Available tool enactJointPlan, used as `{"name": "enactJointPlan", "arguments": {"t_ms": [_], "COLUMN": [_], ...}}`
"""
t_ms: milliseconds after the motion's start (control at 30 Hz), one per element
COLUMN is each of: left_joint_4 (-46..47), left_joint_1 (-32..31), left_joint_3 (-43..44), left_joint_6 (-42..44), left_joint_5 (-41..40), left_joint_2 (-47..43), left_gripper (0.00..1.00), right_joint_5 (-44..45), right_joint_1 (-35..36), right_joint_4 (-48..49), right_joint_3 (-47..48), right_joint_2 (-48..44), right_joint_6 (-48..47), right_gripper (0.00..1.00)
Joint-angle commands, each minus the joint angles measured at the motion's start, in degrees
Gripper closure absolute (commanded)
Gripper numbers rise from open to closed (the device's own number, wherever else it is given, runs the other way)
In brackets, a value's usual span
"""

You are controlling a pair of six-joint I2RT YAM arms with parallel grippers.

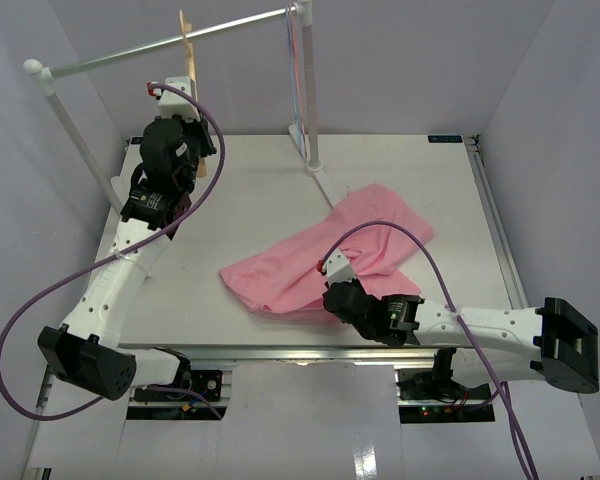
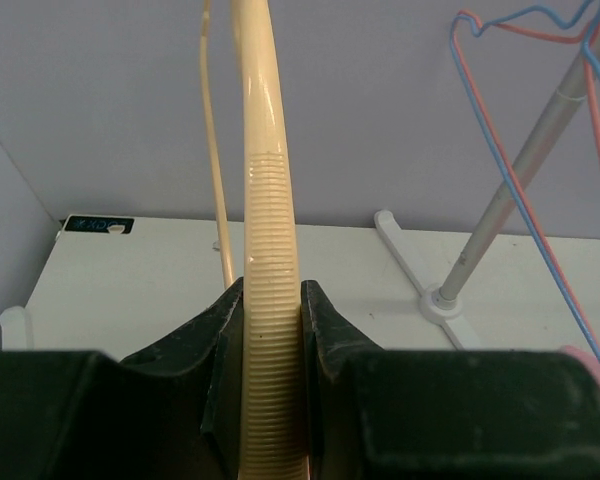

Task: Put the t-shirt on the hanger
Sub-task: Pick up the hanger from the clothesline.

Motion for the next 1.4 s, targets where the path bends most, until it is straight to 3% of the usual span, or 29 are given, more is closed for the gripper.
{"name": "enactJointPlan", "arguments": {"t_ms": [0,500,633,767,1067,1367], "left_joint_4": [5.6,3.6,-1.6,-10.1,-12.1,-22.3], "left_joint_1": [0.3,0.3,0.3,0.3,0.2,0.2], "left_joint_3": [-0.6,-4.4,-5.1,-4.1,-11.6,-23.1], "left_joint_6": [1.8,4.5,3.5,-0.2,-1.2,-9.5], "left_joint_5": [4.2,9.8,13.4,8.9,12.6,38.5], "left_joint_2": [-4.0,-7.9,-9.7,-10.5,-23.2,-33.1], "left_gripper": [1.0,1.0,1.0,1.0,1.0,1.0], "right_joint_5": [0.8,0.2,0.0,0.0,0.2,-3.7], "right_joint_1": [-0.2,-0.2,-0.2,-0.2,-0.4,-8.9], "right_joint_4": [1.9,1.8,1.9,1.9,1.9,-1.1], "right_joint_3": [0.5,0.7,0.6,0.5,0.7,1.0], "right_joint_2": [-1.1,-1.6,-2.0,-2.5,-1.8,-5.8], "right_joint_6": [-0.7,-1.0,-1.0,-0.9,-0.9,2.0], "right_gripper": [0.92,0.92,0.92,0.92,0.92,0.92]}}
